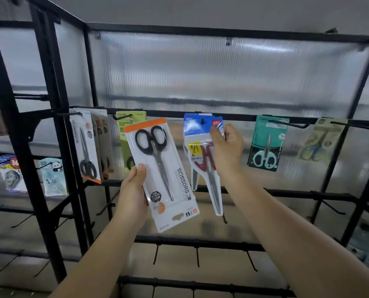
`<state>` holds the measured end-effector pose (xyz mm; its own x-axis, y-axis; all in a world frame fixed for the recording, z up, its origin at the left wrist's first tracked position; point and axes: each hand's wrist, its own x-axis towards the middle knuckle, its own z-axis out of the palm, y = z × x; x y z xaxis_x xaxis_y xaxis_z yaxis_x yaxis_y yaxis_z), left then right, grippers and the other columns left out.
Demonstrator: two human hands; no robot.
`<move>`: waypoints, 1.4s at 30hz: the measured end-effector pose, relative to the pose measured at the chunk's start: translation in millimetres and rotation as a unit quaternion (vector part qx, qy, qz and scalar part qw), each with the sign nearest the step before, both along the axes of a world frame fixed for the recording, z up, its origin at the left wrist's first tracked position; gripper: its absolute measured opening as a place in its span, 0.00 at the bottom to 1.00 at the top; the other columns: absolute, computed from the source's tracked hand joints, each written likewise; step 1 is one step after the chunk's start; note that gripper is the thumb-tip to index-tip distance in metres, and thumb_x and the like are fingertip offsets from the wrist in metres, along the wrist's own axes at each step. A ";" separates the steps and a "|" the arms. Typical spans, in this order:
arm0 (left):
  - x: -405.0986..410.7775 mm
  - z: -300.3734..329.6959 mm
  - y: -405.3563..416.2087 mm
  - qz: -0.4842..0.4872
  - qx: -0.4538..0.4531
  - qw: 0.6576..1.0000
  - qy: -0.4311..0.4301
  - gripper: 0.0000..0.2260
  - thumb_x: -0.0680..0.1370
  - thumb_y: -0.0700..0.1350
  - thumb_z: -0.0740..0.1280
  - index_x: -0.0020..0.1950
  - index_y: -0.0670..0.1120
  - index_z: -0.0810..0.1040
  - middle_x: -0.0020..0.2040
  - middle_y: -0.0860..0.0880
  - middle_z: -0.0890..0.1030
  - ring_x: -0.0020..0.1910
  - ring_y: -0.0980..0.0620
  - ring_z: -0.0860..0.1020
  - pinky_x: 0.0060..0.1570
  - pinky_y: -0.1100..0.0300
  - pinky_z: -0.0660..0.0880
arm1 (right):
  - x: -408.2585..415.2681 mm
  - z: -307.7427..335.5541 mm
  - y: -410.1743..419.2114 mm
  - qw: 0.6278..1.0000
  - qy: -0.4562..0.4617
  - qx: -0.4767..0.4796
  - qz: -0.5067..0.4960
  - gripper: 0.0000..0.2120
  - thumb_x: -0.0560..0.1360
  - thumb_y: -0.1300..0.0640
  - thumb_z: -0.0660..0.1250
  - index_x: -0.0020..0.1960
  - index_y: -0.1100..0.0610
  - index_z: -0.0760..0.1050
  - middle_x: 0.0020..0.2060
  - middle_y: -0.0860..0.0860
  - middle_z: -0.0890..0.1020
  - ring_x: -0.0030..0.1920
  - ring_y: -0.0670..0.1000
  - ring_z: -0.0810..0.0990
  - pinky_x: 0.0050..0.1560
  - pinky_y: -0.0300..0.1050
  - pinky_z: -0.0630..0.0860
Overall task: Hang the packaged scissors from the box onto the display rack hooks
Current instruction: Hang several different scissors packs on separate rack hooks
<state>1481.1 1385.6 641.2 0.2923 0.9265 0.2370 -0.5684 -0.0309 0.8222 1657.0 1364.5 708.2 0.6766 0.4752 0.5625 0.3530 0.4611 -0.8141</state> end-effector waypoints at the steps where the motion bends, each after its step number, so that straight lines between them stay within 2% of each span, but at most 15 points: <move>1: -0.1 0.1 1.2 0.000 0.002 1.000 -0.001 0.11 0.82 0.47 0.56 0.52 0.49 0.77 0.44 0.51 0.85 0.42 0.51 0.84 0.34 0.55 0.80 | 2.6 -0.8 4.5 1.000 0.001 -0.006 -0.002 0.14 0.77 0.61 0.64 0.35 0.56 0.64 0.30 0.49 0.71 0.27 0.38 0.70 0.25 0.29 0.65; 10: 5.2 7.1 10.7 0.013 -0.004 1.000 0.014 0.11 0.82 0.48 0.57 0.53 0.49 0.78 0.48 0.50 0.85 0.46 0.49 0.83 0.42 0.52 0.80 | 30.6 15.3 47.8 0.970 -0.092 -0.202 -0.104 0.16 0.77 0.49 0.64 0.35 0.54 0.64 0.31 0.47 0.69 0.32 0.46 0.68 0.32 0.38 0.64; 13: 3.4 4.1 13.4 0.019 -0.016 1.000 0.019 0.11 0.82 0.48 0.57 0.54 0.47 0.78 0.51 0.47 0.83 0.51 0.45 0.81 0.49 0.49 0.78 | 33.7 4.4 43.8 0.977 -0.014 -0.189 -0.098 0.09 0.75 0.54 0.68 0.49 0.56 0.69 0.45 0.51 0.74 0.41 0.48 0.73 0.34 0.35 0.66; 14: 2.6 2.0 13.3 0.022 -0.017 0.999 0.017 0.12 0.82 0.48 0.57 0.55 0.46 0.78 0.53 0.46 0.83 0.53 0.44 0.81 0.51 0.48 0.78 | 31.4 -2.0 39.4 0.982 0.011 -0.162 -0.100 0.13 0.74 0.57 0.69 0.54 0.56 0.68 0.50 0.52 0.73 0.45 0.49 0.74 0.36 0.35 0.67; 16: 1.4 -3.9 13.9 0.019 -0.026 0.999 0.005 0.12 0.81 0.47 0.58 0.57 0.43 0.78 0.55 0.43 0.82 0.55 0.42 0.80 0.54 0.46 0.77 | 19.2 -15.3 24.5 0.989 0.049 -0.133 -0.041 0.17 0.74 0.57 0.69 0.58 0.57 0.66 0.50 0.50 0.73 0.47 0.48 0.75 0.38 0.36 0.69; 18: -1.3 -9.2 13.6 0.013 -0.043 0.999 -0.022 0.14 0.80 0.47 0.60 0.60 0.41 0.77 0.59 0.41 0.80 0.59 0.39 0.78 0.59 0.42 0.74 | -0.9 -29.3 3.2 0.973 0.051 -0.201 0.098 0.17 0.76 0.50 0.66 0.59 0.58 0.70 0.45 0.49 0.77 0.43 0.46 0.78 0.38 0.38 0.72; 21: -6.4 -17.2 14.2 0.012 -0.038 0.997 -0.059 0.26 0.74 0.52 0.68 0.67 0.38 0.71 0.65 0.36 0.74 0.63 0.34 0.73 0.62 0.36 0.68 | -17.8 -53.4 -23.8 0.884 0.009 -0.343 0.319 0.24 0.71 0.39 0.66 0.57 0.56 0.75 0.47 0.53 0.84 0.48 0.53 0.83 0.48 0.48 0.79; 24: -13.9 -22.6 14.4 -0.008 -0.012 0.998 -0.053 0.41 0.62 0.60 0.77 0.66 0.38 0.72 0.62 0.37 0.76 0.58 0.38 0.76 0.53 0.43 0.75 | -21.0 -70.5 -29.3 0.841 0.055 -0.355 0.404 0.12 0.72 0.56 0.70 0.54 0.59 0.76 0.47 0.54 0.85 0.49 0.54 0.83 0.48 0.48 0.80; 26: -17.0 -27.8 19.7 -0.032 0.007 0.998 -0.062 0.33 0.57 0.57 0.80 0.57 0.42 0.80 0.53 0.44 0.82 0.50 0.46 0.82 0.45 0.52 0.80 | -17.5 -77.0 -23.1 0.857 0.144 -0.311 0.383 0.09 0.71 0.68 0.68 0.51 0.61 0.76 0.45 0.55 0.85 0.45 0.55 0.83 0.44 0.48 0.81; 29: -24.1 -28.0 20.1 -0.034 0.007 0.997 -0.070 0.10 0.68 0.41 0.71 0.48 0.45 0.81 0.43 0.48 0.85 0.42 0.49 0.84 0.39 0.54 0.82 | -4.2 -80.0 -15.5 0.894 0.206 -0.251 0.309 0.11 0.71 0.69 0.68 0.53 0.62 0.76 0.45 0.55 0.85 0.45 0.55 0.84 0.42 0.48 0.80; 31: -32.6 -30.0 22.4 -0.025 -0.004 0.998 -0.064 0.10 0.71 0.37 0.63 0.46 0.46 0.82 0.40 0.49 0.85 0.39 0.49 0.84 0.37 0.54 0.82 | 6.7 -80.5 -12.1 0.915 0.213 -0.225 0.259 0.12 0.72 0.67 0.69 0.55 0.60 0.78 0.48 0.55 0.84 0.50 0.58 0.83 0.48 0.53 0.80; 33: -41.5 -30.3 22.0 -0.045 0.007 0.997 -0.060 0.10 0.64 0.43 0.72 0.45 0.46 0.83 0.41 0.48 0.85 0.40 0.49 0.83 0.37 0.56 0.81 | 16.0 -77.1 -10.7 0.930 0.219 -0.206 0.211 0.11 0.71 0.65 0.70 0.52 0.57 0.79 0.48 0.56 0.84 0.50 0.59 0.82 0.50 0.59 0.79; 35: -43.7 -34.7 19.6 -0.028 0.009 1.000 -0.003 0.23 0.54 0.48 0.80 0.46 0.44 0.83 0.41 0.47 0.84 0.40 0.48 0.83 0.37 0.55 0.81 | 22.8 -68.8 -10.9 0.941 0.224 -0.192 0.166 0.08 0.70 0.65 0.72 0.46 0.55 0.78 0.44 0.55 0.84 0.46 0.58 0.82 0.49 0.59 0.80; 38: -40.0 -37.2 3.7 0.036 0.021 0.994 0.099 0.05 0.71 0.36 0.69 0.45 0.44 0.81 0.36 0.50 0.84 0.36 0.49 0.82 0.33 0.56 0.79 | 27.7 -54.7 -14.5 0.954 0.214 -0.166 0.127 0.11 0.69 0.66 0.73 0.39 0.52 0.76 0.38 0.51 0.83 0.41 0.55 0.81 0.40 0.53 0.81; 42: -36.9 -34.1 -12.1 0.066 0.030 0.986 0.147 0.11 0.77 0.30 0.60 0.46 0.42 0.79 0.35 0.50 0.84 0.33 0.53 0.83 0.30 0.59 0.79 | 23.2 -45.0 -17.3 0.972 0.121 -0.152 0.132 0.12 0.71 0.65 0.72 0.43 0.49 0.76 0.42 0.49 0.83 0.40 0.50 0.83 0.37 0.48 0.81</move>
